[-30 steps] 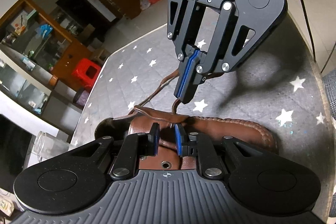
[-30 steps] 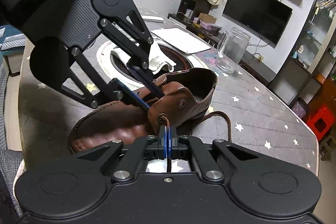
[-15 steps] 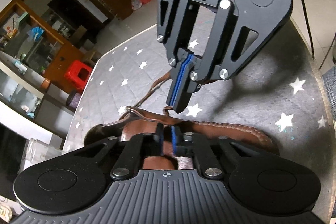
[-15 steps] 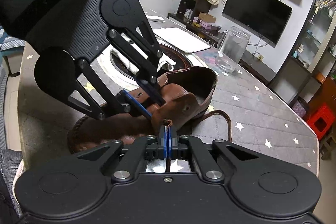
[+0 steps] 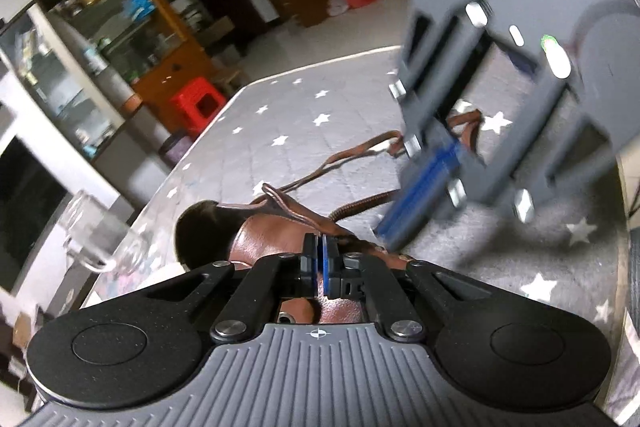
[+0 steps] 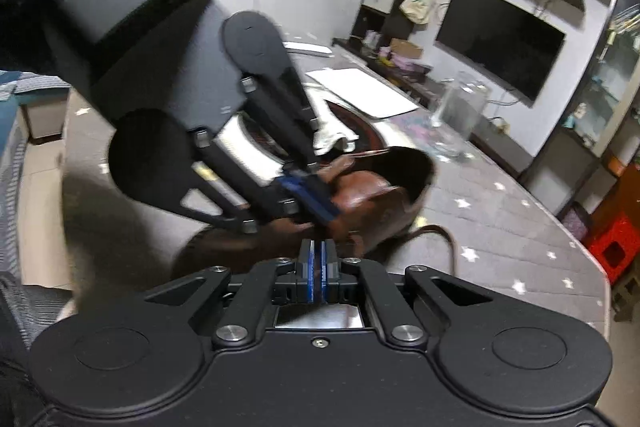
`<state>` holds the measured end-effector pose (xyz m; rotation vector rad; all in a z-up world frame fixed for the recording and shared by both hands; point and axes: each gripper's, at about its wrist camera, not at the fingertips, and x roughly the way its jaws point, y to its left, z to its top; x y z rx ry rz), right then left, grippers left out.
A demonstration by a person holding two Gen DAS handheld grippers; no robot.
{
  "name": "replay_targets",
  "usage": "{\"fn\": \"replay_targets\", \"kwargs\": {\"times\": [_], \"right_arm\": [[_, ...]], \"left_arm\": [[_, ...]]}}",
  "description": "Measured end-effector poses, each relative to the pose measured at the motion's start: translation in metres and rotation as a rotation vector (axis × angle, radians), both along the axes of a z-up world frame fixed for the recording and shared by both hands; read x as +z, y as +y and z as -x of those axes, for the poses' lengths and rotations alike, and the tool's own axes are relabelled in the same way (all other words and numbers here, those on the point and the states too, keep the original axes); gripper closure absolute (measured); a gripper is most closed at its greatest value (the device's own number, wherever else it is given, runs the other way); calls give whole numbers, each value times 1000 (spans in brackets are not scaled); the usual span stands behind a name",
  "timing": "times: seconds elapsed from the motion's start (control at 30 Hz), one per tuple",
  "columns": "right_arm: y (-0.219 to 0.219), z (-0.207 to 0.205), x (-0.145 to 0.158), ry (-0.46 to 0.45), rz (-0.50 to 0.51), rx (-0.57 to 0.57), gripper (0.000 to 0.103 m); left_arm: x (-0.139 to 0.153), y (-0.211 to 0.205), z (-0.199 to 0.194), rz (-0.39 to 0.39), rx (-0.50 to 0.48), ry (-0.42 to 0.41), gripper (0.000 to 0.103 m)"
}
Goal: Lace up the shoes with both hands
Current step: 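Push the lace tip into the eyelet held by the left gripper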
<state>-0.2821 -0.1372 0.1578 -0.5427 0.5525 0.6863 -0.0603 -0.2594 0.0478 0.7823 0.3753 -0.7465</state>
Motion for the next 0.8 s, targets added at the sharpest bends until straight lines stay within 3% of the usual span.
{"fn": "replay_targets", "kwargs": {"times": [0.23, 0.47, 0.8], "right_arm": [[15, -3, -17, 29, -23, -16, 101], [12, -5, -15, 40, -28, -28, 101], [9, -12, 28, -125, -134, -61, 101]], "left_arm": [[24, 18, 15, 30, 85, -122, 101], [61, 41, 25, 87, 130, -146, 101], [65, 43, 42, 73, 101, -152, 101]]}}
